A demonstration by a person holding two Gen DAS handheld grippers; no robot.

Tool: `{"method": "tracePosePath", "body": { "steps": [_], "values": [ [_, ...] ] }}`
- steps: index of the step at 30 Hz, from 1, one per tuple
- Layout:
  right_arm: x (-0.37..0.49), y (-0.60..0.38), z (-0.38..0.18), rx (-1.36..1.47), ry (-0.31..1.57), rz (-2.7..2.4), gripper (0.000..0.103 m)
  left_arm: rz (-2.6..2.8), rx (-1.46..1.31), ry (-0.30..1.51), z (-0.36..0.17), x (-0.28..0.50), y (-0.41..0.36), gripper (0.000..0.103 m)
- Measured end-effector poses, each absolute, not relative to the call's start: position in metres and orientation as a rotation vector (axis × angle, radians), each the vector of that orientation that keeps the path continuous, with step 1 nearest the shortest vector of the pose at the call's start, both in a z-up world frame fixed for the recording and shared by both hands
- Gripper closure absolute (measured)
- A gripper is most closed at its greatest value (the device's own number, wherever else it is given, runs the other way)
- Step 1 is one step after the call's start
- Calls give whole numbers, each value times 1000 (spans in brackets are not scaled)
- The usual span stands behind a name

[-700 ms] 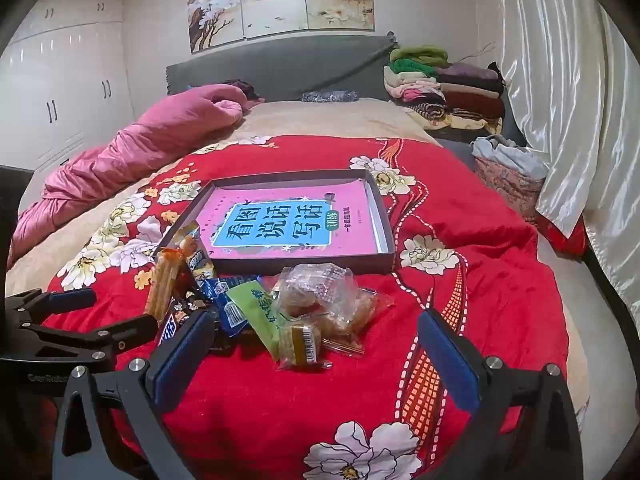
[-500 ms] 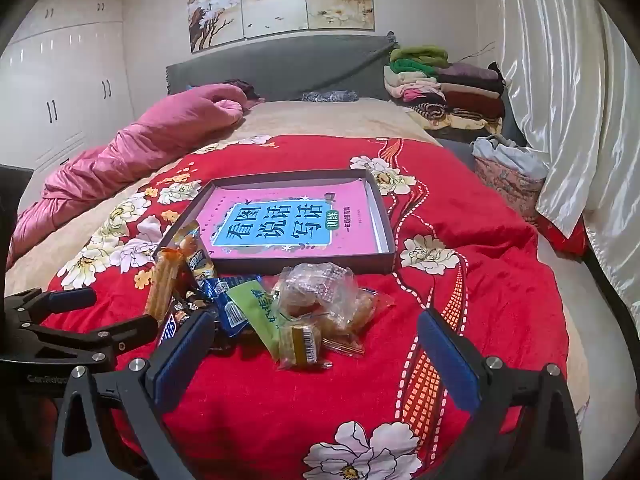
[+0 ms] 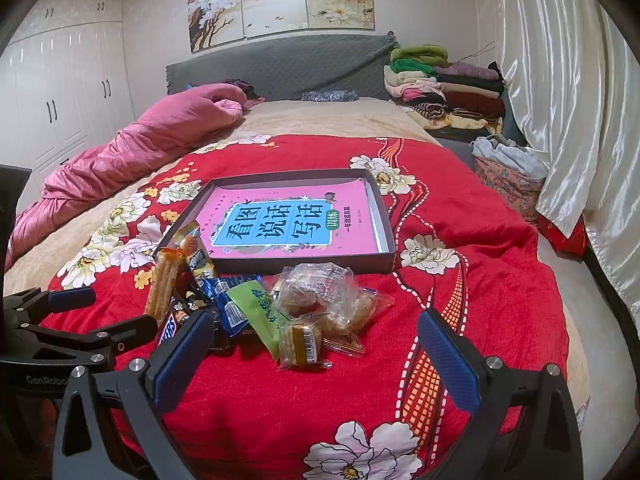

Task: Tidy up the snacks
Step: 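Move both tools toward the snack pile beside the dark tray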

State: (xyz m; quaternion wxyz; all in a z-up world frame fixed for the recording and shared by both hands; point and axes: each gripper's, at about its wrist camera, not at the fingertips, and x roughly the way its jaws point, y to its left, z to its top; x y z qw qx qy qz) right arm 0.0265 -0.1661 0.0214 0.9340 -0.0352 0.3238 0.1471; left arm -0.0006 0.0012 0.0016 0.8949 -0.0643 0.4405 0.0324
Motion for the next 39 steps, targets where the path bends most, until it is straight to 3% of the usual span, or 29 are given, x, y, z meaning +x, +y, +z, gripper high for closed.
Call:
{"method": "tracePosePath", "body": {
  "steps": [39],
  "values": [
    [43,-162,12,-62,707,322,0,125,-209,933,-10,13,34,0]
  ]
}}
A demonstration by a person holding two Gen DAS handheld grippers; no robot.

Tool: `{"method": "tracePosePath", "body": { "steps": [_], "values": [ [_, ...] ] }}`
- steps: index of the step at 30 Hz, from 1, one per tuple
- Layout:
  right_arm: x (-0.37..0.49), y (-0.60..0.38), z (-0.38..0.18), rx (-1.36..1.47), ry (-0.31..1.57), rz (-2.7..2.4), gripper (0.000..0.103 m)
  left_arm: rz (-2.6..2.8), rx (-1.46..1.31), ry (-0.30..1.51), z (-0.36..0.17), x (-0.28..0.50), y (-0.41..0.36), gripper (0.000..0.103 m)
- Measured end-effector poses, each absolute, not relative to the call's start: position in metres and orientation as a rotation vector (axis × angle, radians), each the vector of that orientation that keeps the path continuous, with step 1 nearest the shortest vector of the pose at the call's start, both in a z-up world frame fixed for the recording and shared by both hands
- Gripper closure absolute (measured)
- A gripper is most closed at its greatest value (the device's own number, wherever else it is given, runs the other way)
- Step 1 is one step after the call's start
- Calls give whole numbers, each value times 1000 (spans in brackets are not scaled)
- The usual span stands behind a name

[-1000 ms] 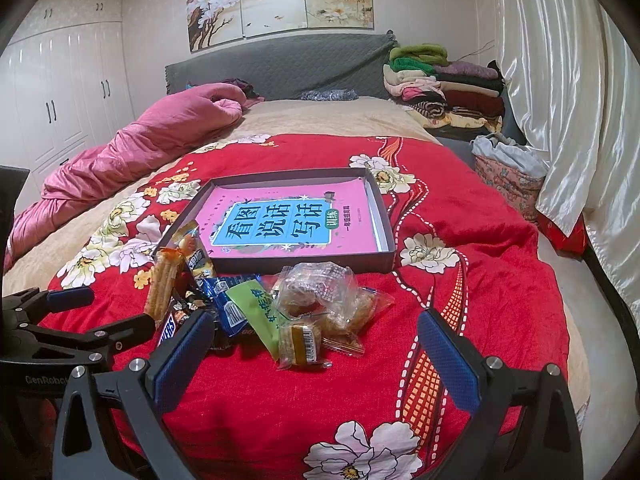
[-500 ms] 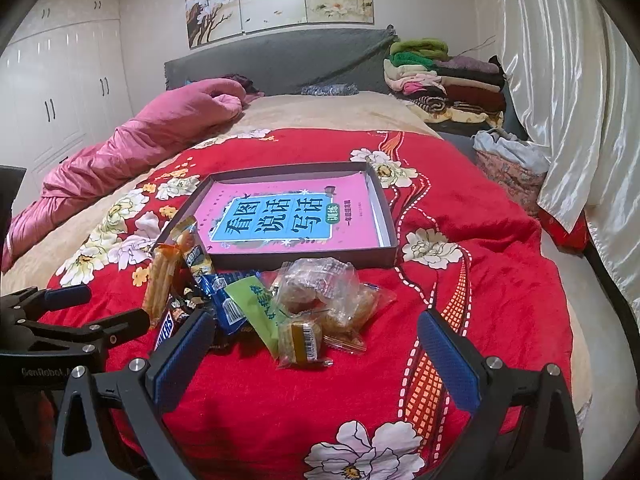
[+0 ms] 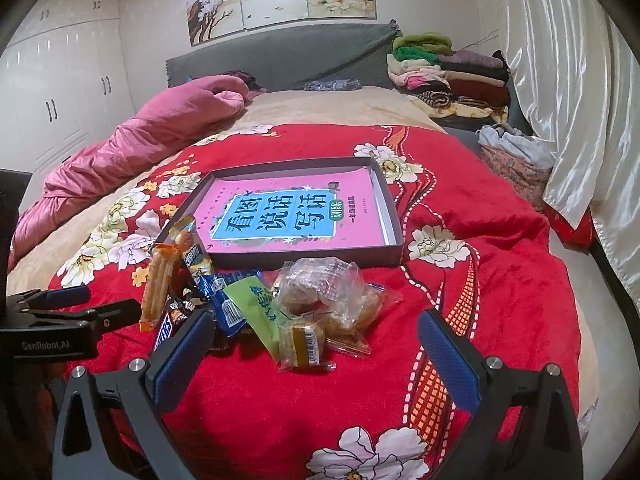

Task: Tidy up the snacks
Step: 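Move both tools toward the snack pile beside the dark tray, then grasp the orange-capped breadstick bag with the left tool while the right tool grasps a clear plastic bag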

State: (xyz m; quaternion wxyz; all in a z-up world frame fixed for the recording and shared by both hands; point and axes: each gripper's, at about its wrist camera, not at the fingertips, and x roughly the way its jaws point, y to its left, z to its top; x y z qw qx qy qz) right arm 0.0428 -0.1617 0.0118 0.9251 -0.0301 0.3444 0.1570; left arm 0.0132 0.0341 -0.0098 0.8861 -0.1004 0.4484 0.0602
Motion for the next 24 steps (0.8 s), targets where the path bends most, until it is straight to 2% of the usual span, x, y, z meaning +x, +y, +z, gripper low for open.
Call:
{"method": "tracePosePath", "body": {
  "steps": [24],
  "values": [
    [99,-157,-13,-105,738,313,0,118,-271,943,-28,47,44,0]
  ]
}}
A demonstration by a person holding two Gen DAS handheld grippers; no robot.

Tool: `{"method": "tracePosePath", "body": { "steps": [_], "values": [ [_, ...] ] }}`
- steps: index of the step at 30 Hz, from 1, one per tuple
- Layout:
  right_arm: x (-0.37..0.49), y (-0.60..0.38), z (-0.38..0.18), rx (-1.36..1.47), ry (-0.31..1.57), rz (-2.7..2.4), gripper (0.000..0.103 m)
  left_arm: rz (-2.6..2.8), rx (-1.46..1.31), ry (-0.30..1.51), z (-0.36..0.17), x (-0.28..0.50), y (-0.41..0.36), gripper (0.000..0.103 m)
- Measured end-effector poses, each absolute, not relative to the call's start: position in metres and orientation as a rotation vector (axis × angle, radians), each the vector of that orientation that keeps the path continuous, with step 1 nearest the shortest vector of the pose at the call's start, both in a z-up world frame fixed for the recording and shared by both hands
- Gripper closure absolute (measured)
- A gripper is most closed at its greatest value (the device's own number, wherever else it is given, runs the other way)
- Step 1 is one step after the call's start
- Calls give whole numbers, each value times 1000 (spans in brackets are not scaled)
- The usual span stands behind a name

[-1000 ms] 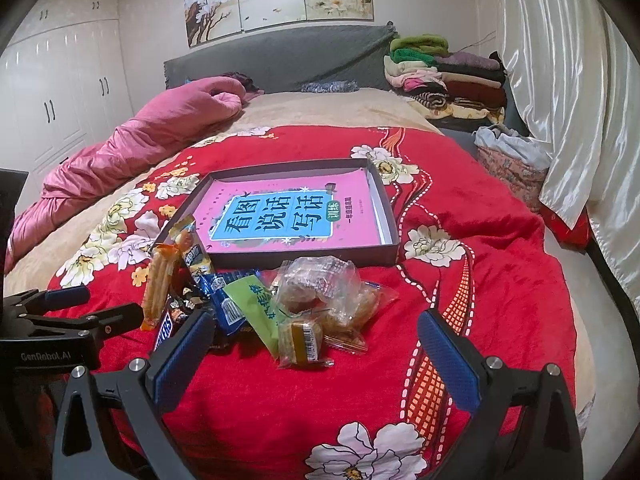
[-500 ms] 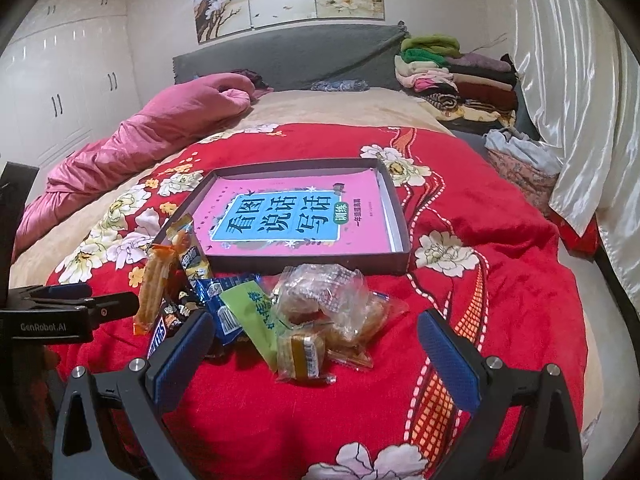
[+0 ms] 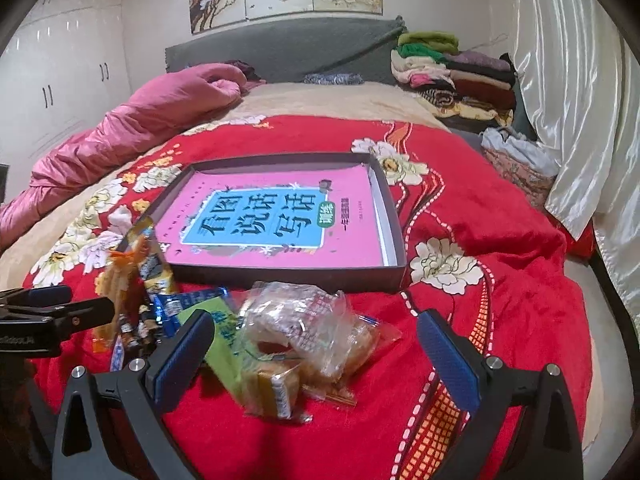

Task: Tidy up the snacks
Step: 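Grasp the orange-capped breadstick bag with the left tool while the right tool grasps a clear plastic bag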

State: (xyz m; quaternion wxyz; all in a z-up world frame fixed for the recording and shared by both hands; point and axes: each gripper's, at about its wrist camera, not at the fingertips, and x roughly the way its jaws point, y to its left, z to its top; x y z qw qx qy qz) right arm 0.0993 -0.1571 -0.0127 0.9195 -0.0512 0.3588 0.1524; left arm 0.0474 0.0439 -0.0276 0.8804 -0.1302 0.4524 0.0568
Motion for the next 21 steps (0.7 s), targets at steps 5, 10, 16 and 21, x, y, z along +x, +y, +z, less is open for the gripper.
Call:
{"method": "tracePosePath", "body": {
  "steps": [5,10,16,21],
  "values": [
    [114,-151,-22,-121,765,315,1,118,-283,938,-32,53,46,0],
    [122,-142,-33,-156,797,331,18,114,-292,942,-36,56,49,3],
    [124,-133,-39,-191,805,361,36,97,-322,948,-40,60,53,6],
    [125,-134,-38,-182,792,374,40,70,-351,954,-43,65,54,21]
  ]
}}
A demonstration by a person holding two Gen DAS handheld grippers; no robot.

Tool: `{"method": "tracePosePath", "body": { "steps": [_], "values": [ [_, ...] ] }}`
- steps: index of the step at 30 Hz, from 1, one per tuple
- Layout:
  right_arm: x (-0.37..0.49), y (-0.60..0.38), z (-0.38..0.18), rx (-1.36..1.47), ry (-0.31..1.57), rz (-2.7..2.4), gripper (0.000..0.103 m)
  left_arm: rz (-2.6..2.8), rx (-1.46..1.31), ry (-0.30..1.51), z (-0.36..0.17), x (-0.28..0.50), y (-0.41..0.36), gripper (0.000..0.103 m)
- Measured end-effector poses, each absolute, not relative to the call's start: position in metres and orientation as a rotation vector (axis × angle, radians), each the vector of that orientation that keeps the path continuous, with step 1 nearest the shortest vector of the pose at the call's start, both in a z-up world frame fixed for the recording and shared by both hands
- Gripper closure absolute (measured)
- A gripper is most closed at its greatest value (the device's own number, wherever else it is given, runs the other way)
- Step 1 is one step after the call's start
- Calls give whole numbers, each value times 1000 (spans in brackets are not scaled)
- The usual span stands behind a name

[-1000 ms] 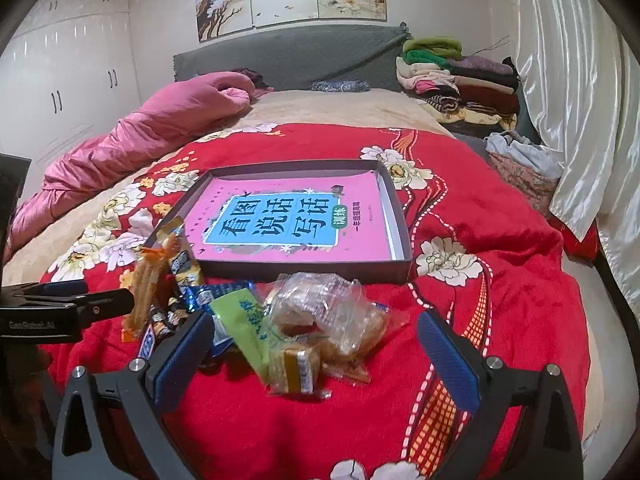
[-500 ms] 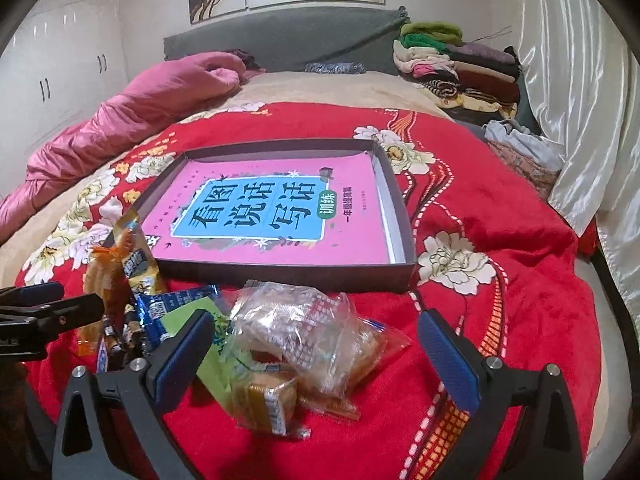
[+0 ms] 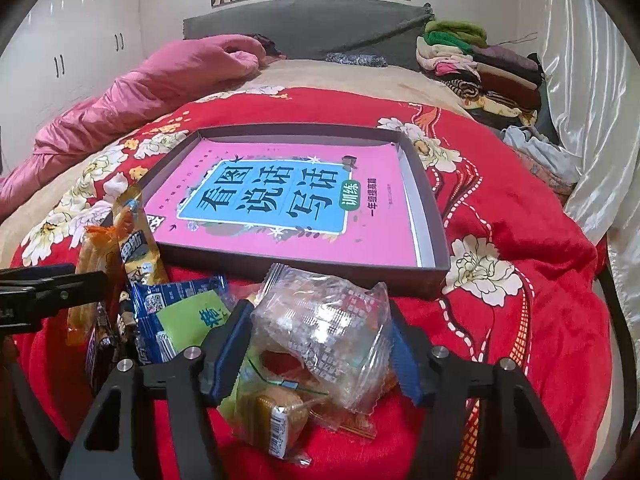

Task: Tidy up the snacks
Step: 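Grasp the orange-capped breadstick bag with the left tool while the right tool grasps a clear plastic bag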

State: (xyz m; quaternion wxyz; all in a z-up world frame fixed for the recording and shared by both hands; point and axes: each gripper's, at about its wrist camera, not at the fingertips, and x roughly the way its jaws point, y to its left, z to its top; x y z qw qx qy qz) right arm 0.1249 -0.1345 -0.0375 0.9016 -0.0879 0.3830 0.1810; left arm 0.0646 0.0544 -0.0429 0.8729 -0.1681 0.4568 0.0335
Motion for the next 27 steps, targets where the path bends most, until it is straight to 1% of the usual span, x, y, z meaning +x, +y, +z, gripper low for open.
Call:
{"method": "tracePosePath", "body": {
  "steps": [2,4,5,6,7,8,10,12,15,27],
  "values": [
    [125,-136,-36,-173,787,378,41,59,-361,957,-44,66,54,25],
    [126,-137,-35,-167,777,381,42,52,-365,961,-46,68,54,34],
    [126,-138,-34,-162,773,382,42,48,-367,966,-47,69,54,37],
    [126,-138,-33,-159,772,384,42,46,-369,969,-48,70,54,43],
    [126,-139,-33,-155,771,386,43,47,-366,976,-50,72,53,52],
    [126,-140,-33,-148,771,392,43,50,-363,979,-50,72,54,55],
    [126,-141,-32,-141,772,397,44,56,-359,984,-52,73,55,73],
    [126,-142,-31,-136,766,401,44,51,-372,985,-53,73,57,78],
    [125,-144,-29,-129,755,402,44,51,-384,977,-53,72,61,80],
    [124,-153,-20,-87,716,403,45,40,-395,935,-37,62,68,80]
  ]
}}
